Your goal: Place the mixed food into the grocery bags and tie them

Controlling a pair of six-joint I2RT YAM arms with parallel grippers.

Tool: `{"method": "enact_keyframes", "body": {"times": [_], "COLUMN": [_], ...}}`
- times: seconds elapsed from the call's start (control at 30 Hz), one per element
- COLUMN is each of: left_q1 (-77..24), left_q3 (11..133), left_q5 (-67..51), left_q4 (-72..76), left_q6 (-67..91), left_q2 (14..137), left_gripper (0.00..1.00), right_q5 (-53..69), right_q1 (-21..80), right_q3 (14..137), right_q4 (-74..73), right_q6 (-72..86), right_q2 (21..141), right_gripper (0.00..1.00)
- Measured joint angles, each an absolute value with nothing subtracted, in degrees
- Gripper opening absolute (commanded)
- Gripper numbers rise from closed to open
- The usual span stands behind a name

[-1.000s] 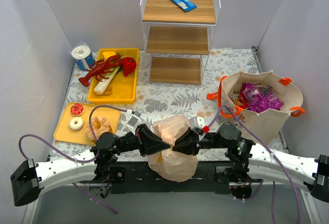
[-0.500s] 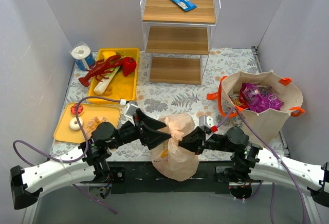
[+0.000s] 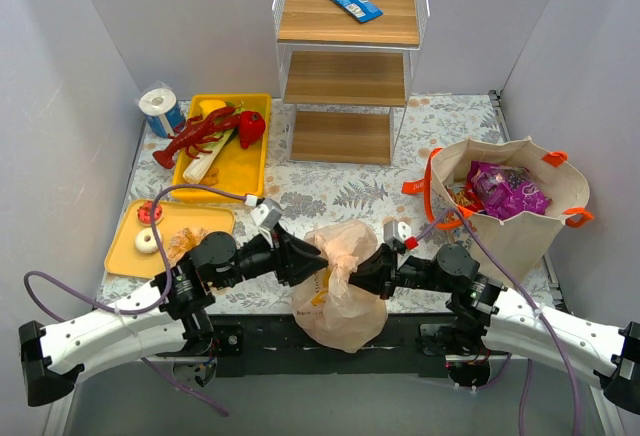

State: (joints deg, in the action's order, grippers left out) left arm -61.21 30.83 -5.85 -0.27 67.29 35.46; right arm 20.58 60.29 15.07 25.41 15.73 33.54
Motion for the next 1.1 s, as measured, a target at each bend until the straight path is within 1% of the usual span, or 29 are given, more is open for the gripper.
{"method": "enact_keyframes", "body": {"times": [0.03,0.1,0.17,0.27,0.5,0.7,0.8,0.87,0.9,0.93,0.97,1.0,1.1], "left_q1": [-61.2,-61.2,-61.2,-61.2,-61.2,-61.1,-60.8,-60.8,-60.7,-60.7,-60.6,-60.5,-60.5], "left_q3": [30.7,30.0,28.9,27.3,24.8,24.1,24.1,24.1,24.1,24.1,24.1,24.0,24.0], "left_q5": [-6.7,-8.4,-9.7,-10.7,-9.0,-7.7,-7.6,-7.5,-7.5,-7.5,-7.6,-7.8,-8.9], "left_q4": [-0.2,0.3,1.5,3.4,10.8,17.7,20.4,22.2,23.2,24.5,26.0,27.4,31.2], "left_q6": [67.3,67.2,67.3,67.3,66.8,65.8,65.3,64.9,64.7,64.4,64.0,63.9,63.5], "left_q2": [36.7,38.8,39.6,40.2,41.7,48.2,52.0,54.0,54.7,55.4,56.0,56.4,57.2], "left_gripper": [0.37,0.37,0.41,0.43,0.42,0.41,0.35,0.26,0.20,0.09,0.02,0.00,0.00], "right_q5": [21.5,23.4,25.3,28.3,33.3,36.1,36.7,37.1,37.2,37.3,37.5,37.5,37.3], "right_q1": [59.4,57.4,55.4,52.1,47.7,46.4,46.2,46.1,46.1,46.1,46.0,45.8,45.5], "right_q3": [15.0,14.6,13.9,12.8,12.2,12.2,12.2,12.2,12.2,12.2,12.2,12.2,12.4], "right_q4": [25.9,26.9,27.8,28.7,29.0,29.1,29.0,28.9,28.9,28.8,28.7,28.5,27.1], "right_q6": [16.3,17.3,18.3,20.0,22.4,23.1,23.5,23.7,23.7,23.7,23.7,23.7,23.5], "right_q2": [33.8,33.8,33.8,33.9,33.9,35.0,35.7,35.7,35.7,35.7,35.7,35.7,35.4], "right_gripper": [0.01,0.01,0.01,0.01,0.01,0.01,0.01,0.01,0.01,0.01,0.01,0.01,0.01]}}
